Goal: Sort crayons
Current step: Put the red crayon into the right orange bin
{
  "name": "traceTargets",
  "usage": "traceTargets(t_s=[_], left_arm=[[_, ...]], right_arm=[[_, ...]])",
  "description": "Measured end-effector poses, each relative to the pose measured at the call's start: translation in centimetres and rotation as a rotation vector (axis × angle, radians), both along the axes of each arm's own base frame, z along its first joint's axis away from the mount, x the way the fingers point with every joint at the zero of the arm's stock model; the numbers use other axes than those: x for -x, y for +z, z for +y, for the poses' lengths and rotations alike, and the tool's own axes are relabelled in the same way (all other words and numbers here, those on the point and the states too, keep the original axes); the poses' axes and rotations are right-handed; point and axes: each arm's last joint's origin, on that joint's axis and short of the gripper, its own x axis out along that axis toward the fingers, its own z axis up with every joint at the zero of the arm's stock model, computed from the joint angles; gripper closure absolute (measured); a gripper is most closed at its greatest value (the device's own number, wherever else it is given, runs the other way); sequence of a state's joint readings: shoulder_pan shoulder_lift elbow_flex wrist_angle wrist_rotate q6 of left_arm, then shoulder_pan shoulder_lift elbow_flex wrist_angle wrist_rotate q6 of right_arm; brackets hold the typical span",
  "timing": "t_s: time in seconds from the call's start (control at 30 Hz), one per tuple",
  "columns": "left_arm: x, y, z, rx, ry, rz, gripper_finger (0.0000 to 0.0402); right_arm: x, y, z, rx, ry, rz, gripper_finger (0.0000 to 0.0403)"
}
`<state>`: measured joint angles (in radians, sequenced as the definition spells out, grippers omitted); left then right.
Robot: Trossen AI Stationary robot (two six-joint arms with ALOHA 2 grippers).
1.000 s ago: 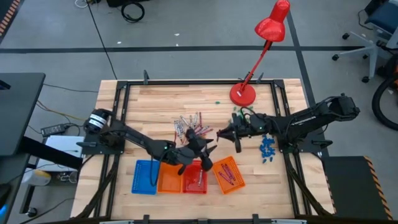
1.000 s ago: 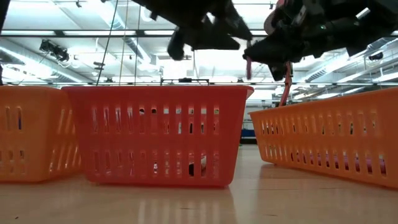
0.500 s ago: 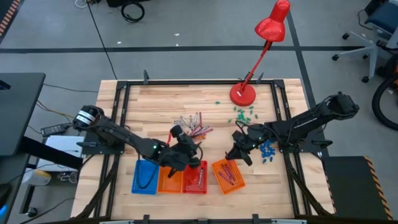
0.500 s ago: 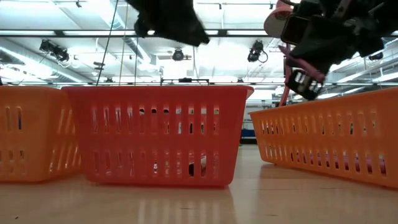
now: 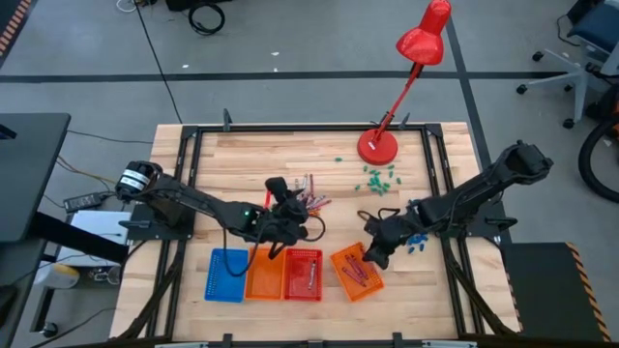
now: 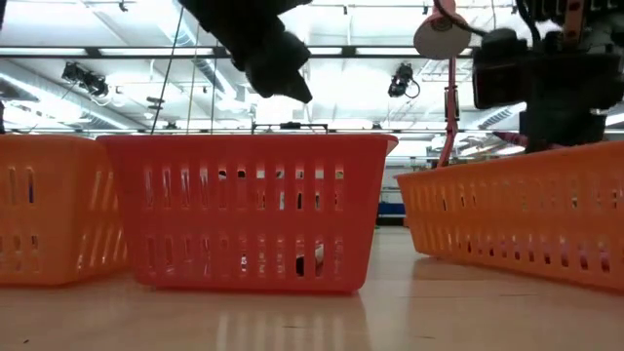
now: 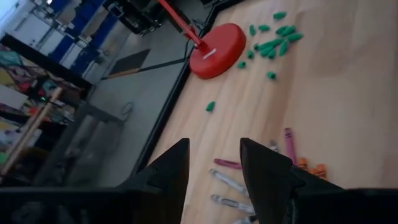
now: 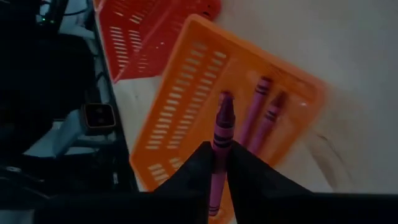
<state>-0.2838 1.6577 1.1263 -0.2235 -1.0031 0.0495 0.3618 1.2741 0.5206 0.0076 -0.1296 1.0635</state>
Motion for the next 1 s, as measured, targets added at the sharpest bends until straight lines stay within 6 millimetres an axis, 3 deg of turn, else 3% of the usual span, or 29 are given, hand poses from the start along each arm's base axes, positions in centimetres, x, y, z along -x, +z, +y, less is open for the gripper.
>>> traceTargets(t_s=[0.27, 0.4, 0.53, 0.63, 0.8, 1.0], left_arm=[[0.3, -0.3, -0.8, -0.071, -0.073, 0.091, 0.0247], [1.0, -1.6, -1.3, -0.055, -0.103, 0.113, 0.0247], [3.0, -3.4, -1.8, -0.040, -0.123, 0.117, 0.0247], [5.2, -3.4, -1.8, -0.011, -0.141, 0.056, 0.0247], [8.9, -2.3, -0.7, 0.095, -0.167, -0.073, 0.0247], [11.1, -2.5, 1.1, 0.248, -0.154, -0.158, 0.0247]], right_arm=[[-3.1, 0.6, 2.2, 0.047, 0.018, 0.110, 0.0330], [-4.2, 0.4, 2.3, 0.049, 0.023, 0.174, 0.0317], [-5.5, 2.4, 2.4, 0.070, -0.004, 0.116, 0.0312], [-6.0, 4.1, 2.3, 0.146, -0.036, 0.101, 0.0313], [-7.0, 6.1, 0.8, 0.270, -0.105, 0.064, 0.0314], [-8.2, 6.2, -3.2, 0.443, -0.130, 0.022, 0.0314]])
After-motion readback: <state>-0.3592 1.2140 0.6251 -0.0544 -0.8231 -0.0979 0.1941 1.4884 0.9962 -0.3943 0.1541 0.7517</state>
